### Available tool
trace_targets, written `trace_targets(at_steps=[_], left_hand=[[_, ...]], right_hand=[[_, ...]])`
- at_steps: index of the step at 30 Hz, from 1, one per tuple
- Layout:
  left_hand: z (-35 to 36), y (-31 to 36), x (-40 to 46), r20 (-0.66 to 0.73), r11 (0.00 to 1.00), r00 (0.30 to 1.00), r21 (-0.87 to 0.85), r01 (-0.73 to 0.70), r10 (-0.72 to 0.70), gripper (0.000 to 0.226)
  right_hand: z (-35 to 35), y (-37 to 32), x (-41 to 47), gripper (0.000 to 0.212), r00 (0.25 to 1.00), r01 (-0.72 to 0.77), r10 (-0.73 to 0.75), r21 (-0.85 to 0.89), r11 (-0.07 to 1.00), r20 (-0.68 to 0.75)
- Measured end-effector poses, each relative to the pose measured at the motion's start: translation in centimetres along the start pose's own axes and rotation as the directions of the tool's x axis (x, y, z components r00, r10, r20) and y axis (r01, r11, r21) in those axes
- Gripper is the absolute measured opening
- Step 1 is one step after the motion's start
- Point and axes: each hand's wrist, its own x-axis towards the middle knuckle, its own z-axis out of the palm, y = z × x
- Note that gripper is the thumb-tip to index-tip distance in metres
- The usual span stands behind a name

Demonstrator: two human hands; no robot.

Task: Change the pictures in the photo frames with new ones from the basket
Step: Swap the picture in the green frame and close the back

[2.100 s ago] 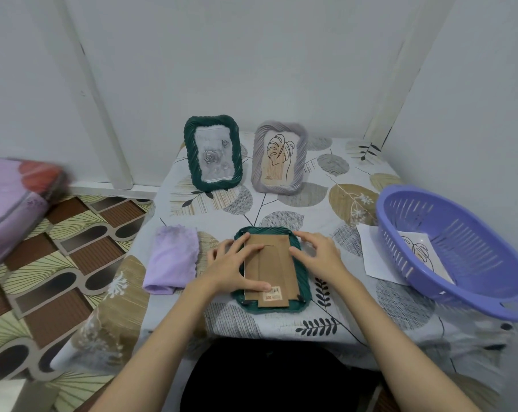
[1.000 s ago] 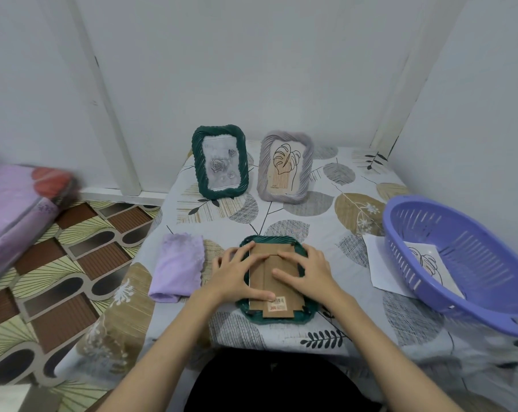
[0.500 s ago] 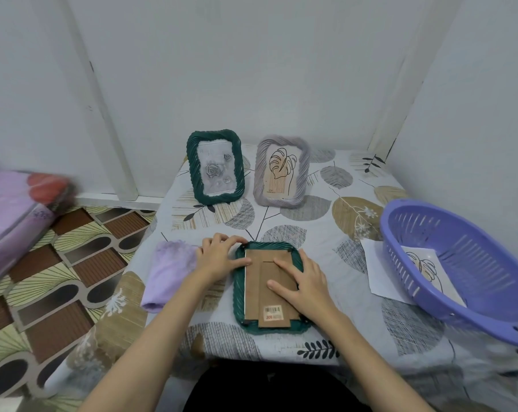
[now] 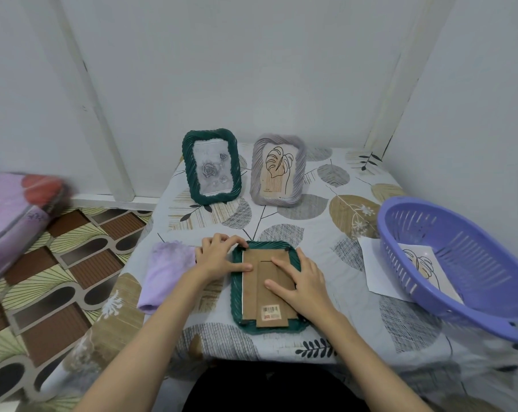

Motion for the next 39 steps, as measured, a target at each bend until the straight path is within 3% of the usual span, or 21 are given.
trace_targets(at_steps=[5, 11, 17, 23, 26, 33, 39], left_hand=[[0.5, -0.1, -0.9, -0.087, 0.999, 0.996, 0.028, -0.025, 0.027, 0.050], [0.5, -0.2, -1.1, -0.062, 0.999, 0.997, 0.038, -0.033, 0.035, 0.052], [0.1, -2.1, -4.2, -0.048, 0.965, 0.986, -0.205, -0.165, 0.159, 0.058], [0.8, -3.1, -7.0, 0.014, 0.970, 0.970, -0.041, -0.240, 0.241, 0.066], [0.9, -2.6, -7.8, 0.063, 0.976, 0.974, -0.017, -0.216, 0.217, 0.075], [1.3, -1.3, -8.6, 0.091, 0.980, 0.982, 0.092, -0.175, 0.166, 0.098], [1.5, -1.0, -8.4, 0.051, 0.978, 0.983, 0.104, -0.181, 0.176, 0.100]], right_hand=[[0.1, 0.0, 0.0, 0.078, 1.000, -0.002, 0.002, -0.007, 1.000, -0.003], [0.0, -0.2, -0.1, 0.077, 1.000, -0.013, 0.013, 0.002, 1.000, -0.001], [-0.6, -1.3, -1.3, 0.069, 1.000, -0.008, 0.008, -0.012, 1.000, 0.021], [-0.3, -2.8, -4.6, 0.073, 0.994, -0.051, 0.062, -0.128, 0.990, 0.087], [-0.1, -3.0, -4.8, 0.064, 0.988, -0.101, 0.113, -0.115, 0.988, 0.106], [-0.2, -3.1, -5.0, 0.064, 0.985, -0.118, 0.129, -0.090, 0.989, 0.115], [-0.1, -3.1, -5.0, 0.062, 0.987, -0.110, 0.118, -0.078, 0.991, 0.107]])
